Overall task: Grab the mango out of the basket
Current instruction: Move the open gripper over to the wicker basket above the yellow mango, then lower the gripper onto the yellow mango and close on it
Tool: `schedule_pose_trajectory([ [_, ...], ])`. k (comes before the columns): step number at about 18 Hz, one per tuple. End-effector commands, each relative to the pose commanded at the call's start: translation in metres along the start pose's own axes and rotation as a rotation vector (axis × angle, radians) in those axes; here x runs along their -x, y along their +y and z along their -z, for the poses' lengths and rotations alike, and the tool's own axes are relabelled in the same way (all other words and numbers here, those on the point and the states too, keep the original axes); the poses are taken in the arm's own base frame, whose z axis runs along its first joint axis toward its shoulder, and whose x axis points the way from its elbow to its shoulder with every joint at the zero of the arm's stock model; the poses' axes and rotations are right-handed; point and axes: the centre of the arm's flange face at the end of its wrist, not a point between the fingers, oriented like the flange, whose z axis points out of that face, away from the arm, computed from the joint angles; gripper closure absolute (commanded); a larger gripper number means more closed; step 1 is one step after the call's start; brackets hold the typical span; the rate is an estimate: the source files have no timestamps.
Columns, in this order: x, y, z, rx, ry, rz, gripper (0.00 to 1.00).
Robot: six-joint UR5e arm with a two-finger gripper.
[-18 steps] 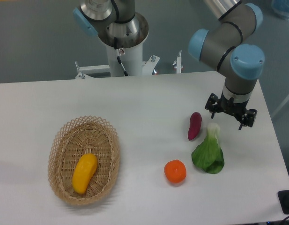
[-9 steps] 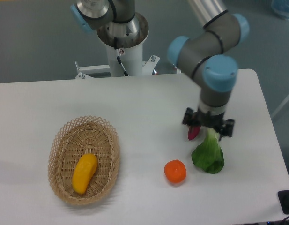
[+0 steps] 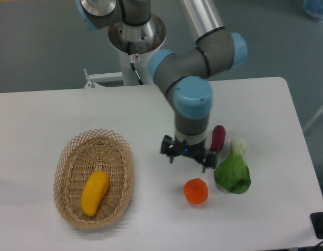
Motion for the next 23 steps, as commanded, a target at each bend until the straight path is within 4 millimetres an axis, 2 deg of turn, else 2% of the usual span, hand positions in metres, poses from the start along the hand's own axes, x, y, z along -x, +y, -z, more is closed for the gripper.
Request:
schedule_pose_trajectory([
  [3, -0.018, -0.017, 0.003, -0.06, -0.031, 0.053, 0.0],
  [9, -0.053, -0.036, 0.002, -0.09, -0.023, 0.054, 0.0],
  [11, -0.069, -0.042, -0.006, -0.083, -0.007, 0.056, 0.0],
  [14, -0.075, -0.043, -0.018, -0.064, 0.006, 0.072, 0.0],
  [16, -0.092, -0.048, -0.028, -0.051, 0.017, 0.045, 0.0],
  [21, -0.108, -0.055, -0.051, -0.024, 0.037, 0.023, 0.0],
  [23, -0.125, -0.06, -0.061, -0.012, 0.048, 0.01, 0.0],
])
